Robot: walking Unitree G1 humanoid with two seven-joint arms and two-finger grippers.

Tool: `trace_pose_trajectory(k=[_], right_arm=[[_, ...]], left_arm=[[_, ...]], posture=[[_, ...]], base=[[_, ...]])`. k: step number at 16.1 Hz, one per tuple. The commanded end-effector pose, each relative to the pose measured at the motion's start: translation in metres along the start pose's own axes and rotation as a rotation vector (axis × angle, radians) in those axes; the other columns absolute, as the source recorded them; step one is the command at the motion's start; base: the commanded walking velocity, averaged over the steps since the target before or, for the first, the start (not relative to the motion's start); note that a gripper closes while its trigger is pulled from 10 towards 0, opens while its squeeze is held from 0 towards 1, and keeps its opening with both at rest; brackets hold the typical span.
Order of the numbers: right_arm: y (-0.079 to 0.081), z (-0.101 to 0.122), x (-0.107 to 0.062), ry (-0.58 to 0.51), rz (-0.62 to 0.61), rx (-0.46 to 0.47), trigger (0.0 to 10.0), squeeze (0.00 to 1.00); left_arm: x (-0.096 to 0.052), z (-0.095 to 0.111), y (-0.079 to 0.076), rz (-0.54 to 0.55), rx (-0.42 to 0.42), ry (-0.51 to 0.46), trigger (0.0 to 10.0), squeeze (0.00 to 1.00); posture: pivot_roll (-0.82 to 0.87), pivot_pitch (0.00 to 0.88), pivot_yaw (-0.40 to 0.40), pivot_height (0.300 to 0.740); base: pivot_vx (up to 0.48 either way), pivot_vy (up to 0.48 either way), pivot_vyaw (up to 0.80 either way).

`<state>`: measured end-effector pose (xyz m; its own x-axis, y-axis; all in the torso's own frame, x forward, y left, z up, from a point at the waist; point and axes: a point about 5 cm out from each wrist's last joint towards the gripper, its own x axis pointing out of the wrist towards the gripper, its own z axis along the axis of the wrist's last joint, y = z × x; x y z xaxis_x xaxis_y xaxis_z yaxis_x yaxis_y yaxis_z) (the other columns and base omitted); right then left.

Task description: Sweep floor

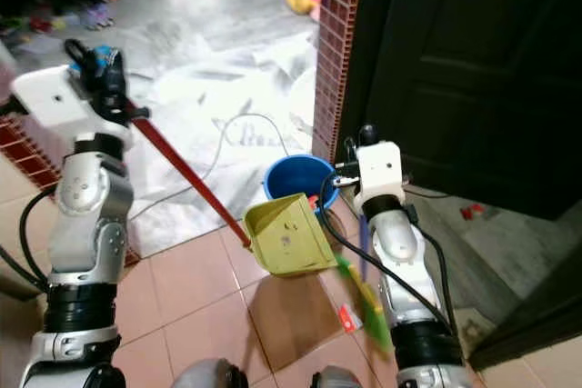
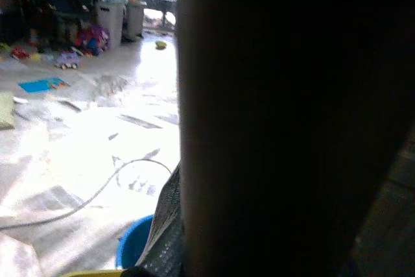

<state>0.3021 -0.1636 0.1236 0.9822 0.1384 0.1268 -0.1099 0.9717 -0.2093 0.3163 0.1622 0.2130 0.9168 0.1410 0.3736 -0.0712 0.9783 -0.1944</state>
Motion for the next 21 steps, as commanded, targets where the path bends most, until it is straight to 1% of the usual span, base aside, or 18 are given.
trace_pose_trajectory(k=[1, 2, 3, 4, 5, 6, 7, 8, 11, 13, 14, 16, 17, 18, 19, 21], right_arm=[[-0.004, 0.004, 0.002, -0.027, -0.004, -0.036, 10.0, 0.0], [-0.004, 0.003, 0.001, -0.024, -0.003, -0.037, 10.0, 0.0], [-0.004, 0.002, 0.001, -0.019, 0.001, -0.037, 10.0, 0.0], [-0.003, 0.001, 0.001, -0.018, 0.002, -0.037, 10.0, 0.0], [-0.002, 0.0, -0.001, -0.014, 0.005, -0.039, 10.0, 0.0], [-0.001, -0.002, -0.002, -0.006, 0.006, -0.038, 10.0, 0.0], [-0.001, -0.004, -0.002, 0.001, 0.006, -0.038, 10.0, 0.0], [0.001, -0.004, -0.001, 0.002, 0.006, -0.038, 10.0, 0.0], [0.0, -0.001, 0.006, -0.002, -0.011, -0.049, 10.0, 0.0], [-0.001, -0.001, 0.009, 0.005, -0.03, -0.035, 10.0, 0.0], [-0.002, -0.004, 0.014, 0.036, -0.055, 0.005, 10.0, 0.0], [-0.002, -0.009, 0.017, 0.081, -0.086, 0.074, 10.0, 0.0], [-0.003, -0.011, 0.02, 0.109, -0.108, 0.118, 10.0, 0.0], [-0.004, -0.013, 0.021, 0.122, -0.12, 0.14, 10.0, 0.0], [-0.006, -0.017, 0.024, 0.166, -0.16, 0.239, 10.0, 0.0], [-0.006, -0.019, 0.026, 0.19, -0.175, 0.312, 10.0, 0.0]], left_arm=[[0.004, 0.014, 0.008, 0.018, 0.062, -0.068, 10.0, 0.0], [0.005, 0.016, 0.011, 0.03, 0.068, -0.076, 10.0, 0.0], [0.007, 0.019, 0.018, 0.058, 0.088, -0.089, 10.0, 0.0], [0.008, 0.02, 0.02, 0.067, 0.093, -0.093, 10.0, 0.0], [0.008, 0.018, 0.029, 0.086, 0.119, -0.084, 10.0, 0.0], [0.005, 0.01, 0.036, 0.097, 0.147, -0.045, 10.0, 0.0], [0.001, -0.001, 0.036, 0.091, 0.149, -0.001, 10.0, 0.0], [-0.005, -0.019, 0.032, 0.061, 0.159, 0.059, 10.0, 0.0], [-0.022, -0.057, 0.023, 0.008, 0.161, 0.178, 10.0, 0.0], [-0.028, -0.072, 0.018, -0.013, 0.161, 0.227, 10.0, 0.0], [-0.034, -0.086, 0.01, -0.044, 0.173, 0.262, 10.0, 0.0], [-0.038, -0.096, 0.002, -0.073, 0.166, 0.284, 10.0, 0.0], [-0.041, -0.103, -0.005, -0.099, 0.162, 0.299, 10.0, 0.0], [-0.042, -0.105, -0.007, -0.109, 0.157, 0.305, 10.0, 0.0], [-0.048, -0.111, -0.016, -0.139, 0.142, 0.32, 10.0, 0.0], [-0.051, -0.117, -0.021, -0.154, 0.14, 0.323, 10.0, 0.0]], posture=[[-0.05, 0.0, 0.06, 0.74], [-0.05, 0.0, 0.058, 0.74], [-0.04, 0.0, 0.054, 0.74], [-0.04, 0.0, 0.054, 0.74], [-0.04, 0.0, 0.049, 0.74], [-0.04, 0.0, 0.045, 0.74], [-0.04, 0.0, 0.047, 0.74], [-0.04, 0.0, 0.053, 0.74], [-0.06, 0.0, 0.07, 0.74], [-0.06, 0.0, 0.072, 0.74], [-0.06, 0.0, 0.075, 0.74], [-0.06, 0.0, 0.078, 0.74], [-0.06, 0.0, 0.077, 0.74], [-0.06, 0.0, 0.076, 0.74], [-0.06, 0.0, 0.072, 0.74], [-0.06, 0.0, 0.07, 0.74]], base=[[0.0, 0.0, 0.0], [0.0, 0.0, 0.0], [0.0, 0.0, 0.0], [0.0, 0.0, 0.0], [0.0, 0.0, 0.0], [0.0, 0.0, 0.0], [0.0, 0.0, 0.0], [0.0, 0.0, 0.0], [0.0, 0.0, 0.0], [0.0, 0.0, 0.0], [0.0, 0.0, 0.0], [0.0, 0.0, 0.0], [0.0, 0.0, 0.0], [0.0, 0.0, 0.0], [0.0, 0.0, 0.0], [0.0, 0.0, 0.0]])
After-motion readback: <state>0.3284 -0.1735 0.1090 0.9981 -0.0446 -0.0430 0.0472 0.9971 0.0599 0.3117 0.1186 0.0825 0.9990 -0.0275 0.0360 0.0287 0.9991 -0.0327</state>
